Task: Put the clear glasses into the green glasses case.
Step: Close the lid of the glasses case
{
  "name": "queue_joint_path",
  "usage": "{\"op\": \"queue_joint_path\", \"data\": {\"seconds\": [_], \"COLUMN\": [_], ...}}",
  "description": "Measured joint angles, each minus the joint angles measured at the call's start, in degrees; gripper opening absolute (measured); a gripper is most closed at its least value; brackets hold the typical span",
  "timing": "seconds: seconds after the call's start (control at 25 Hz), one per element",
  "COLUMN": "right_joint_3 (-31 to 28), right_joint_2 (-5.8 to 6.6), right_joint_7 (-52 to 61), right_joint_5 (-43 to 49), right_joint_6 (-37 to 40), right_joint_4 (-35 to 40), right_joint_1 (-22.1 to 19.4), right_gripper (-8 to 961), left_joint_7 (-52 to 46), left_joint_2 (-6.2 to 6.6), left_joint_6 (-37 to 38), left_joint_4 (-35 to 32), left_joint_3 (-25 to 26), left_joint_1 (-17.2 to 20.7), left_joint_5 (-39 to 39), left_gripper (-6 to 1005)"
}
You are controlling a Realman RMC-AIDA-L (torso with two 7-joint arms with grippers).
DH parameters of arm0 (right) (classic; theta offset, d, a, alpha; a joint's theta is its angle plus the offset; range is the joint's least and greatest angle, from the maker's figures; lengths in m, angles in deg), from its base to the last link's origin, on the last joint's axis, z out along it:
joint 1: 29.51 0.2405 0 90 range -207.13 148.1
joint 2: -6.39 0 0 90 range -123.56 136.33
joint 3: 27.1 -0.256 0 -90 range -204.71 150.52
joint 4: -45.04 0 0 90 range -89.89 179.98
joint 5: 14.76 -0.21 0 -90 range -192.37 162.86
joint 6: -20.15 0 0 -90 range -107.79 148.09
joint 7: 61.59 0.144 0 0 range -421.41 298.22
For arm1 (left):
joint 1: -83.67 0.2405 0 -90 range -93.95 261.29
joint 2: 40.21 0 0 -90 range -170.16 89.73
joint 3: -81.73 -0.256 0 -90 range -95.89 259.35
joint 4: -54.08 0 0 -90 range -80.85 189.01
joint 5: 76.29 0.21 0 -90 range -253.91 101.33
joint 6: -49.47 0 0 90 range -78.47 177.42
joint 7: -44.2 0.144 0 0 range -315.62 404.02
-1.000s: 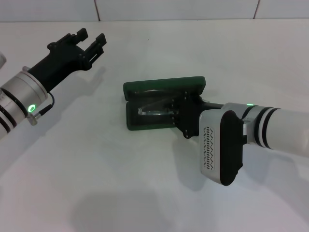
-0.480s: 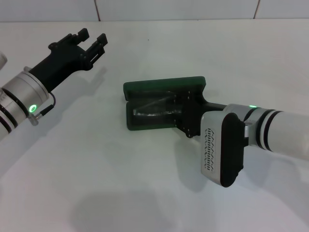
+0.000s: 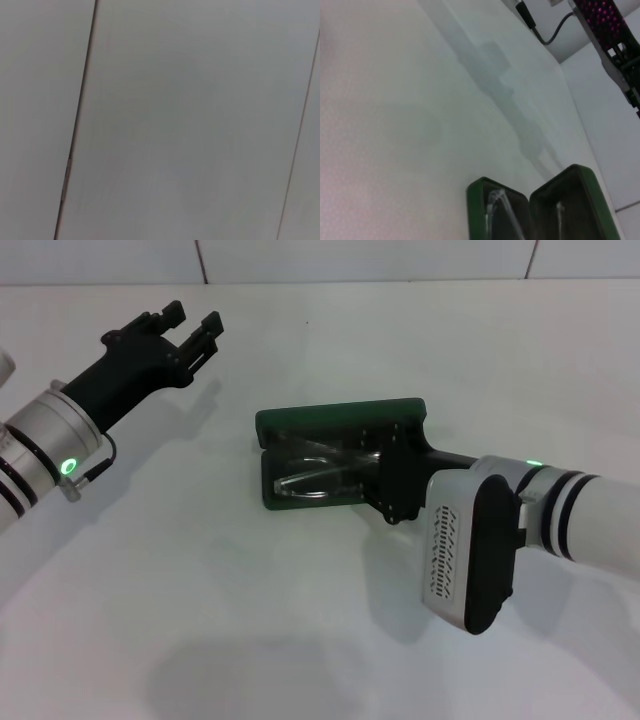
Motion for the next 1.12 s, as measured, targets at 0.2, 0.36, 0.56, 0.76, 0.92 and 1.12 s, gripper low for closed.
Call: {"op": "queue_joint_path", "data": {"seconds": [0.2,0.36,0.56,0.76,0.92,1.12], "right_joint_3": [-0.09,-3.43,-20.69,-42.13,-69.61,-82.46], "right_joint_2": [0.03,0.24,0.25,0.34,1.56,2.78], "right_joint_7": [0.0,0.15,2.6,2.77,-0.86,-3.87], "right_joint_5": [-0.41,-0.96,-6.88,-16.12,-19.8,-20.53], "right_joint_6": [0.23,8.24,35.6,58.12,74.05,77.49], "right_joint_4": [1.91,5.46,6.77,-4.03,-30.69,-43.35], "right_joint_1": [-2.14,-4.31,-6.12,-4.16,4.61,6.85], "right_gripper": [316,413,609,634,636,639], "left_joint_7": [-0.82,-2.54,-6.22,-7.0,-9.28,-17.11], "left_joint_2": [0.0,0.04,0.24,0.09,0.53,0.84], "left_joint_6": [0.55,1.8,2.38,2.28,2.6,-1.61], "left_joint_4": [-0.24,0.19,0.7,0.94,1.2,2.8], "left_joint_3": [-0.63,-0.48,-0.28,-0.49,-0.58,-0.63], "left_joint_1": [0.06,1.47,1.58,0.82,0.05,-7.23], "left_joint_5": [0.13,-0.42,-0.6,-0.43,3.19,15.36], "left_gripper": [553,553,554,558,552,619]}}
